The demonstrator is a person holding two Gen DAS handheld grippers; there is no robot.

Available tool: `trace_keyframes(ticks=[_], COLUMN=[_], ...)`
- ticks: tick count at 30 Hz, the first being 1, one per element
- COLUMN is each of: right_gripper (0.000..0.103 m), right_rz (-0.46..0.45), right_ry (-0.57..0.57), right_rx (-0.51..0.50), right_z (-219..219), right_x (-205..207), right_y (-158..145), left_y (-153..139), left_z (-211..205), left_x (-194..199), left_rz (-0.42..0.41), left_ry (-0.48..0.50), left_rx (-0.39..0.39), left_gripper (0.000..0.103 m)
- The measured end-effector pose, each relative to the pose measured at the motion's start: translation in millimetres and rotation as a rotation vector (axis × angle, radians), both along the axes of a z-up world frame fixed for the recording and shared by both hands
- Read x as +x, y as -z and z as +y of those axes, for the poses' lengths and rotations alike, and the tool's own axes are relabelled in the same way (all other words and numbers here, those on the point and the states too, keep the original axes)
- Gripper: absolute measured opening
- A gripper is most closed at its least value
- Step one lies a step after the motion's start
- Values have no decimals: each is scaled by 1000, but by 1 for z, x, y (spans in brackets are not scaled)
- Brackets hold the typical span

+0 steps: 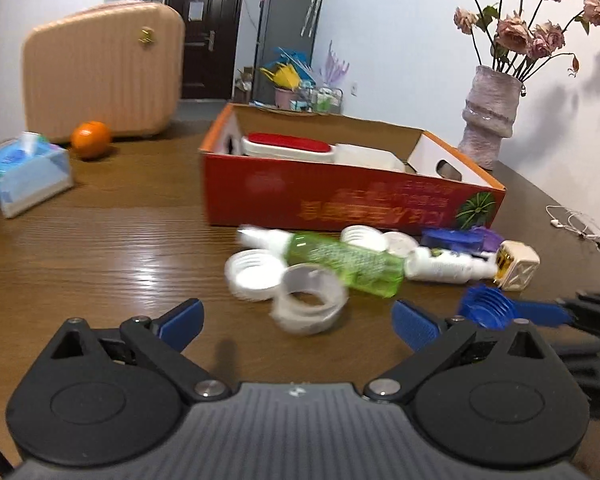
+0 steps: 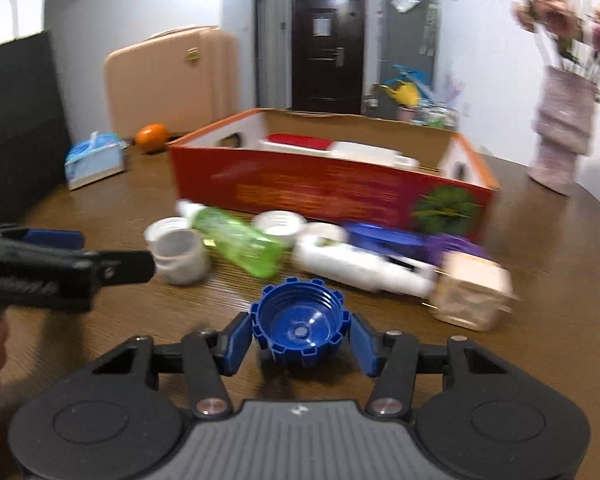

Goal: Organize rigid objects
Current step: 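Grasp the clear tape roll with the left tool while the right tool grasps the blue cap, then place the tape roll with the left tool into the box while the right tool drops the blue cap in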

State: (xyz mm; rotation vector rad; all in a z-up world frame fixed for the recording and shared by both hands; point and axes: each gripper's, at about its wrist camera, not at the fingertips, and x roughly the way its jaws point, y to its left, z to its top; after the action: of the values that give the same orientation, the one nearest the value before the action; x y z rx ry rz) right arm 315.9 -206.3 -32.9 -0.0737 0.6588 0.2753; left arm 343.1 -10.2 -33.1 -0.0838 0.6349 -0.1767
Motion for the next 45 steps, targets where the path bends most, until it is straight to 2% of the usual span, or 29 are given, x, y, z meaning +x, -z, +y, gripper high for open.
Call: trace_keyframes(ticks=[2, 5, 8, 10, 11, 17, 26, 29, 35, 40, 45], right_gripper=[53, 53, 53, 53, 53, 53, 53, 53, 53, 53, 53], right_rz=[-4, -17, -28, -31, -30, -38, -26, -45, -65, -89, -154], right_ry=[26, 54, 60, 56, 52, 28, 14, 3, 5, 26, 50], right_rx=[11, 20, 44, 55, 59, 74, 66, 72, 64, 70, 69], right_z=[-17, -35, -45, -46, -46, -39, -27, -19, -11, -16, -30], right_x=[-6, -10, -10, -7, -6, -10, -54, -69, -86, -89, -63], right_y=[-2, -4, -4, -3, -3, -4, -4, -8, -14, -22, -44], left_y=[1, 2, 5, 7, 7, 3, -10, -16, -22, -29, -56], left_z=[-10, -20, -22, -22, -20, -13, -3, 0, 9, 13, 19], left_x=[9, 17, 21, 22, 22, 1, -64, -78, -99, -93, -52], left_rz=[3, -6, 25, 45, 50, 41, 13, -1, -30, -54, -113], left_ry=[-13, -45, -56, -71, -79, -95, -59, -48, -39, -34, 11], left_rx=[2, 23, 19, 12, 10, 0, -22, -8, -41, -47, -65], left_gripper=[99, 89, 70, 49, 45, 44, 44, 44, 44, 44, 44])
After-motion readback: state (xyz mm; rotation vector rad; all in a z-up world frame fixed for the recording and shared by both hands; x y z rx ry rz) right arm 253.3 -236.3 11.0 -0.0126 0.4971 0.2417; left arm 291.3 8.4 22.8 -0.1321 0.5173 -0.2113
